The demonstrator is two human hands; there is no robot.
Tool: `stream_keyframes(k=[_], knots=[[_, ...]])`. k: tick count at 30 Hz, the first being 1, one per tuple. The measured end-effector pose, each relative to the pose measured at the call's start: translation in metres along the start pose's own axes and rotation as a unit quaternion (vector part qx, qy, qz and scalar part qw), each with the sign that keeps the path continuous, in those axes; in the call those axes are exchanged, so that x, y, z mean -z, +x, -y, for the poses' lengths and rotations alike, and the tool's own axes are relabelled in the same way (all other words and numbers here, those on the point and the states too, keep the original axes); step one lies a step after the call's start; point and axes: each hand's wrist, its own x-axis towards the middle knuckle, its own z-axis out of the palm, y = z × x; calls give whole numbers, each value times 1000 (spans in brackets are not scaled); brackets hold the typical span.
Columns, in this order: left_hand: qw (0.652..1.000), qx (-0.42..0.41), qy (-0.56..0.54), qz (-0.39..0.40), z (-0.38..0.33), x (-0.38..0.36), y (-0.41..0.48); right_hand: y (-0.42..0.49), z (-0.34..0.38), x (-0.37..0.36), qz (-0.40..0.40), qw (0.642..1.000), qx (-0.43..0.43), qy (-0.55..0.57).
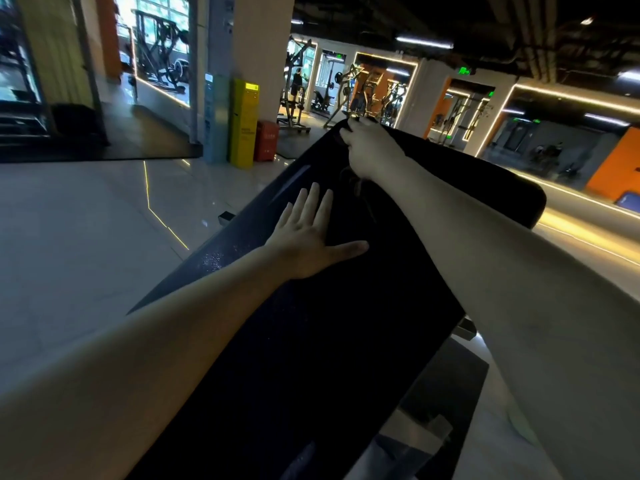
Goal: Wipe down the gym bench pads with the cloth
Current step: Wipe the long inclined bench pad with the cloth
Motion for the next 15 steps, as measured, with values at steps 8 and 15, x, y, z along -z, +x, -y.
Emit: stream_keyframes(k=[8, 15], knots=[[998, 17, 34, 43, -8, 15, -7, -83, 11, 3, 75, 993, 69, 57], [994, 2, 42, 102, -3, 24, -15, -153, -3, -10, 96, 977, 150, 115]])
